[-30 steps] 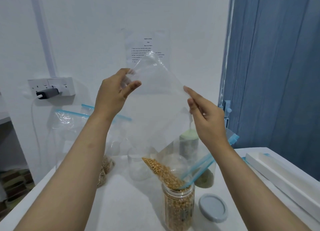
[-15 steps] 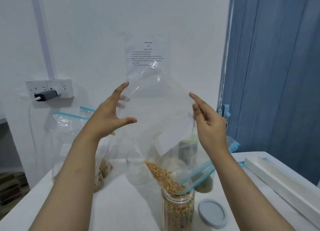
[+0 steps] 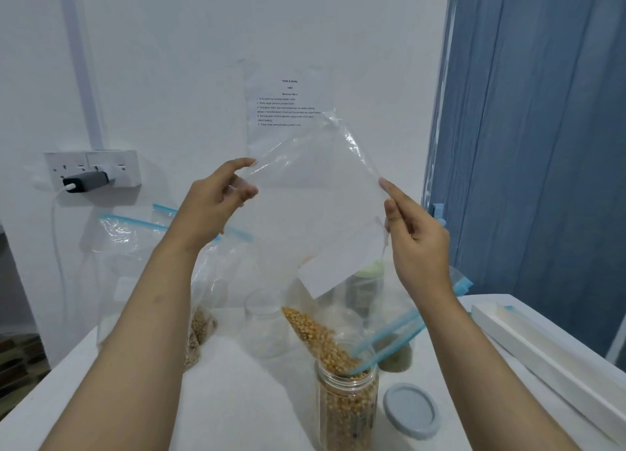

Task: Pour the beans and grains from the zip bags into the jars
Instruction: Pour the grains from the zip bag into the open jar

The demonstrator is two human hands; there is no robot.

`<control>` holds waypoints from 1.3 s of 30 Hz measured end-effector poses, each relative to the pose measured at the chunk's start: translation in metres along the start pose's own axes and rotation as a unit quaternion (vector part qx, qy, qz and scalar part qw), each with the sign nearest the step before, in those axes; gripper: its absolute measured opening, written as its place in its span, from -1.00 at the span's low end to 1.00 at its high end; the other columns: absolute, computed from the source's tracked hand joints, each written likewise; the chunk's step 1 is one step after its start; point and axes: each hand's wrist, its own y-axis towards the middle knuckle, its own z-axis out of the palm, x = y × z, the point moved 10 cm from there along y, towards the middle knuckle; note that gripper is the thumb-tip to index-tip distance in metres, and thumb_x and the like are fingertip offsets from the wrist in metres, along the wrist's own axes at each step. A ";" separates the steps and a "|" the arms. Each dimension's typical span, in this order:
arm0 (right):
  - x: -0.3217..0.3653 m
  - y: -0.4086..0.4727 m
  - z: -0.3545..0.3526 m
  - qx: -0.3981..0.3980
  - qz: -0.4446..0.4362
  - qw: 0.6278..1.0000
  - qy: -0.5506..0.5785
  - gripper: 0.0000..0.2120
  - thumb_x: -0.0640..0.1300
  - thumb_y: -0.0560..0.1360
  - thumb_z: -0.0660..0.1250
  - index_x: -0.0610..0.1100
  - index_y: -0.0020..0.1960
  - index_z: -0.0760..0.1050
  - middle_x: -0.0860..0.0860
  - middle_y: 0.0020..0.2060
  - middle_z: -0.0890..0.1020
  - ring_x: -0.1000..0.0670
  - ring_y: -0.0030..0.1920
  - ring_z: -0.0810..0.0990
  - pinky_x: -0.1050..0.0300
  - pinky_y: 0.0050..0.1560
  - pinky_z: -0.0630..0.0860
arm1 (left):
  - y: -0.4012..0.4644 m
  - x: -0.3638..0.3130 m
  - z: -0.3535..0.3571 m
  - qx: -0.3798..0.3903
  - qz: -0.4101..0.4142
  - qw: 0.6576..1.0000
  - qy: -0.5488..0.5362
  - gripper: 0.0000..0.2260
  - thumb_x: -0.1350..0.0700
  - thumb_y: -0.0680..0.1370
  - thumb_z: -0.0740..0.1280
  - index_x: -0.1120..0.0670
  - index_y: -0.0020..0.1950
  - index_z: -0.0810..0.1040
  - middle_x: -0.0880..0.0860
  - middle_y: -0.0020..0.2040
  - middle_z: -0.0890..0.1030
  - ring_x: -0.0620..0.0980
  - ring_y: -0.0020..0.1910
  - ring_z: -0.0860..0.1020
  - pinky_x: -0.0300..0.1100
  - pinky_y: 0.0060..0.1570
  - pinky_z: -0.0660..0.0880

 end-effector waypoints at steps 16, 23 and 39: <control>0.000 0.000 -0.005 -0.024 -0.018 0.999 -0.009 -0.70 -0.07 0.66 0.24 0.07 0.37 0.50 0.36 0.03 0.63 0.08 -0.22 0.53 0.33 -0.10 0.49 | 0.005 -0.009 0.003 -0.042 0.064 0.997 0.019 -0.66 -0.18 0.62 0.23 -0.15 0.37 0.50 -0.20 -0.19 0.58 -0.10 -0.11 0.58 -0.26 0.03 0.48; 0.002 0.002 -0.006 -0.024 -0.028 0.999 -0.016 -0.70 -0.06 0.66 0.23 0.06 0.37 0.50 0.29 0.20 0.58 0.22 -0.09 0.59 0.36 0.01 0.54 | 0.006 -0.015 0.003 -0.053 0.067 0.996 0.024 -0.65 -0.08 0.62 0.23 -0.06 0.39 0.50 -0.14 -0.17 0.57 -0.35 -0.14 0.57 -0.49 -0.06 0.39; -0.007 0.001 -0.015 -0.051 -0.025 0.998 0.006 -0.70 -0.07 0.65 0.23 0.03 0.36 0.52 0.29 0.03 0.63 0.15 -0.27 0.48 0.41 -0.15 0.46 | 0.003 -0.004 0.001 -0.099 0.065 0.993 0.031 -0.59 -0.19 0.61 0.23 -0.09 0.42 0.44 -0.04 0.01 0.63 -0.16 -0.01 0.58 -0.37 0.02 0.46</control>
